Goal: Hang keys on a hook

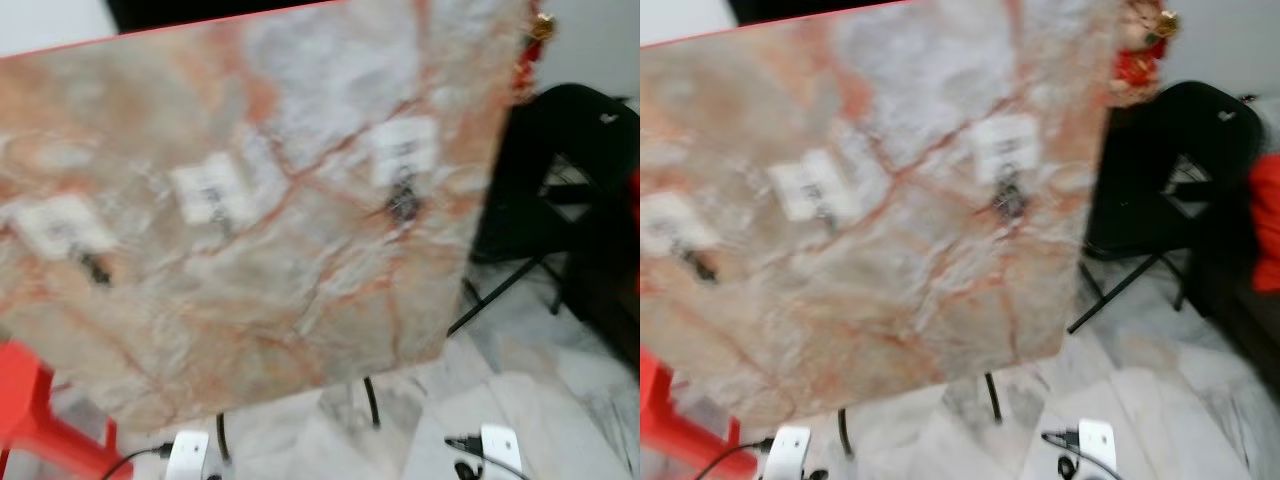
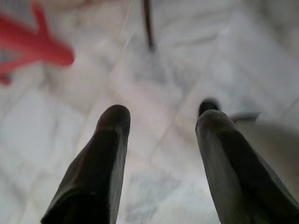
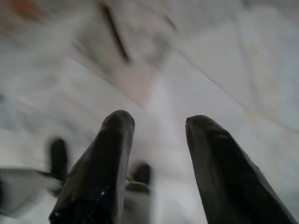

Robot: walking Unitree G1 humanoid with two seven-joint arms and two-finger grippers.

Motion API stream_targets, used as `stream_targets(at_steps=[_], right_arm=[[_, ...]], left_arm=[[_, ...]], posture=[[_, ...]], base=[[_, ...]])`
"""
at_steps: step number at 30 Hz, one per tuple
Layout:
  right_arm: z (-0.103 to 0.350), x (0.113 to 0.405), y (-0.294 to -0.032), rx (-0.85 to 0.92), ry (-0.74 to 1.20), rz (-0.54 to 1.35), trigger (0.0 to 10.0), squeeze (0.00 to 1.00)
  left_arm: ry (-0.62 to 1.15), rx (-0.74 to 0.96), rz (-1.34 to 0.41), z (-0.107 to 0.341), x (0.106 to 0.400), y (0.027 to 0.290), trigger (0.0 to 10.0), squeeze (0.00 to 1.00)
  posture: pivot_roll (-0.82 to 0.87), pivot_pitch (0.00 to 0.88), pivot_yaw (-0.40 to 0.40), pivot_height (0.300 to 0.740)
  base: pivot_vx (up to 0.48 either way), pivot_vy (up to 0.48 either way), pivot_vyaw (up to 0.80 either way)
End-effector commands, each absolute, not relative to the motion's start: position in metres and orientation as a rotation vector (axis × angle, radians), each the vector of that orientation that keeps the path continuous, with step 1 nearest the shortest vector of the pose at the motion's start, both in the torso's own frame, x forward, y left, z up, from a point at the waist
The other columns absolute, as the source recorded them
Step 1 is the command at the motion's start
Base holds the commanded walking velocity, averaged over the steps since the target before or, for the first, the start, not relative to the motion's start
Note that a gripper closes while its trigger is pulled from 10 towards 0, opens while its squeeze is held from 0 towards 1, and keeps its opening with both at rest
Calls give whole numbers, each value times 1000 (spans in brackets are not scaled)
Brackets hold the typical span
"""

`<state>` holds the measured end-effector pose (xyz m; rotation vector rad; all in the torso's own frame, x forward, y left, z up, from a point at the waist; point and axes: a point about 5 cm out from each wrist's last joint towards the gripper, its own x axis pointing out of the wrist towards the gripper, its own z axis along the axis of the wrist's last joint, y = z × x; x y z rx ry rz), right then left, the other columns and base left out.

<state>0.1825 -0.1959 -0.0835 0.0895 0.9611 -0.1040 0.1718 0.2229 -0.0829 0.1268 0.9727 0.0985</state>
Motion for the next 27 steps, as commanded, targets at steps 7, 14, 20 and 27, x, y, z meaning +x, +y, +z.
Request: stream_targets(at_steps=[7,14,20,27], right_arm=[[-87,175,-199,97,990,-117,10000,0],[-87,175,-199,112,989,-128,10000,0],[-87,175,-199,110,989,-126,10000,0],[-87,175,-199,102,992,-121,10000,0]], left_arm=[[965,107,115,-83,174,219,10000,0],[966,102,112,-83,175,216,10000,0],[968,101,109,-84,174,215,10000,0],[980,74,125,-86,170,215,10000,0]], posture=[[-44,3,41,740],[-43,10,39,740],[-40,12,38,740],[-40,13,34,740]], base=[[0,0,765],[0,0,145],[0,0,0],[0,0,0]])
